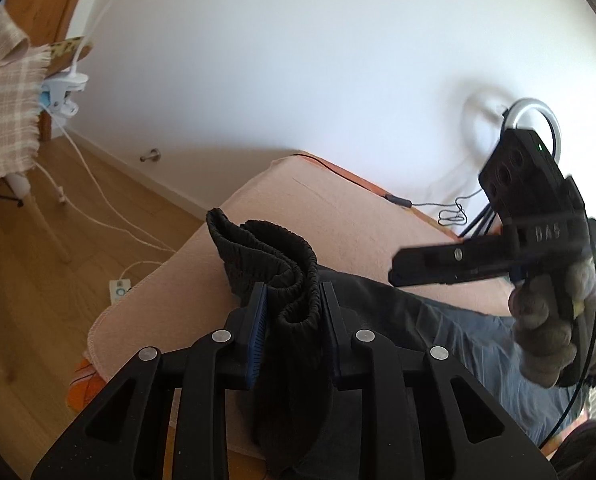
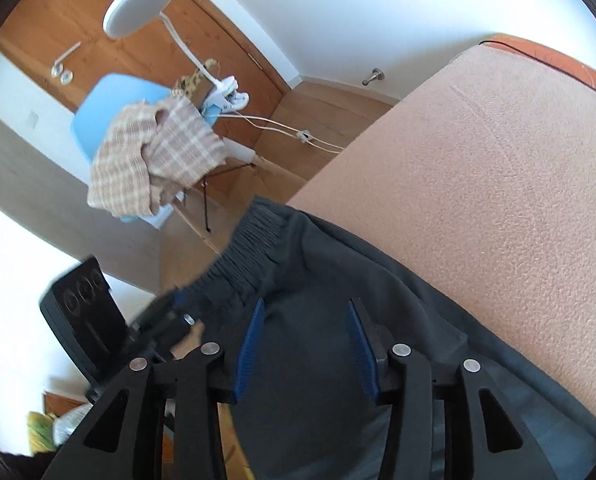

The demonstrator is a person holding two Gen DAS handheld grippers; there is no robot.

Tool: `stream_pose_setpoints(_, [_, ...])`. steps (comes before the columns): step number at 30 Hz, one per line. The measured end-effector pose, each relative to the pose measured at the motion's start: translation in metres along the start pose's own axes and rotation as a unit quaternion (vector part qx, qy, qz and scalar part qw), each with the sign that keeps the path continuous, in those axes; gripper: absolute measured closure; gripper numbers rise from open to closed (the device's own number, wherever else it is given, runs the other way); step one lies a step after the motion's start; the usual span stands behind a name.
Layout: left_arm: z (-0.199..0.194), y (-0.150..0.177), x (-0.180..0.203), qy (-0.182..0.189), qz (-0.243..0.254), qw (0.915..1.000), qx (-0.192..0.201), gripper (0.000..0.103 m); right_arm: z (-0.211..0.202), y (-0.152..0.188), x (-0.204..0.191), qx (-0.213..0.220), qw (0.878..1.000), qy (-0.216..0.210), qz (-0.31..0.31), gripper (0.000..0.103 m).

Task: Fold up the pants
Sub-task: 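Grasp the elastic waistband with the left gripper beside the right gripper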

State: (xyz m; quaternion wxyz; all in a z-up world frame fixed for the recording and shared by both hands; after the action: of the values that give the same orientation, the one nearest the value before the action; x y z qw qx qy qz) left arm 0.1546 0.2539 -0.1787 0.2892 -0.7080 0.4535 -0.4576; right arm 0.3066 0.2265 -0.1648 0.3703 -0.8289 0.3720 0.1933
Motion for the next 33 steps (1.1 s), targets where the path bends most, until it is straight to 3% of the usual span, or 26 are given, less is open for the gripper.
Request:
stream_pose_setpoints(3, [0.003,0.007,0.019,0.010,0.038,0.9992,-0.009,0.080,0.006,-0.008,-0.010,-0.013,0.999,-0.031,0.021,0.047])
stream_pose_setpoints(8, [0.006,0.019,0.045,0.018,0.097,0.9949,-0.020,0.083,0.032,-0.009,-0.015,-0.052,0.998,-0.012,0.032,0.046])
stream_pose_setpoints(12, [0.006,0.026,0.057,0.025,0.120,0.9922,-0.023,0.084,0.039,-0.005,-0.009,-0.059,0.997,0.014,0.043,0.046])
stream_pose_setpoints(16, [0.001,0.026,0.053,-0.001,0.138,0.9903,-0.014,0.084,0.037,-0.001,0.002,-0.052,0.997,0.027,0.060,0.046])
stream_pose_setpoints(20, [-0.001,0.033,0.042,-0.012,0.150,0.9881,-0.032,0.084,0.032,0.001,0.013,-0.047,0.996,0.023,0.077,0.044])
stream_pose_setpoints(25, [-0.003,0.031,0.032,-0.004,0.144,0.9889,-0.038,0.083,0.039,0.011,0.016,-0.058,0.994,0.005,0.096,0.040])
stream_pose_setpoints(27, [0.002,0.030,0.035,0.008,0.162,0.9854,-0.054,0.071,0.043,0.015,0.015,-0.063,0.993,0.002,0.097,0.040])
stream_pose_setpoints(29, [0.007,0.029,0.035,-0.003,0.185,0.9809,-0.062,0.062,0.044,0.014,0.014,-0.058,0.993,-0.005,0.099,0.039])
stream_pose_setpoints(32, [0.013,0.027,0.034,-0.003,0.195,0.9782,-0.071,0.063,0.046,0.012,0.016,-0.050,0.992,-0.013,0.117,0.039])
stream_pose_setpoints(33, [0.015,0.026,0.034,0.005,0.196,0.9781,-0.071,0.079,0.046,0.012,0.017,-0.047,0.991,-0.016,0.122,0.040])
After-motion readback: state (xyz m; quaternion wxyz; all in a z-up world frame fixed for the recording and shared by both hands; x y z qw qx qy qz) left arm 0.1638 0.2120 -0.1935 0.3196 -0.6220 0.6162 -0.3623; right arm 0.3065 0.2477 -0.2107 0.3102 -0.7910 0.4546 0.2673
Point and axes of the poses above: each gripper's, at about its wrist camera, not at the fingertips, and z roughly the way its jaws point, x to its right, y to its underside, the point moved 4 cm from there along z, roughly the way its jaws point, and after that the axes turned 7 degrees about x, right-handed, at the moved point
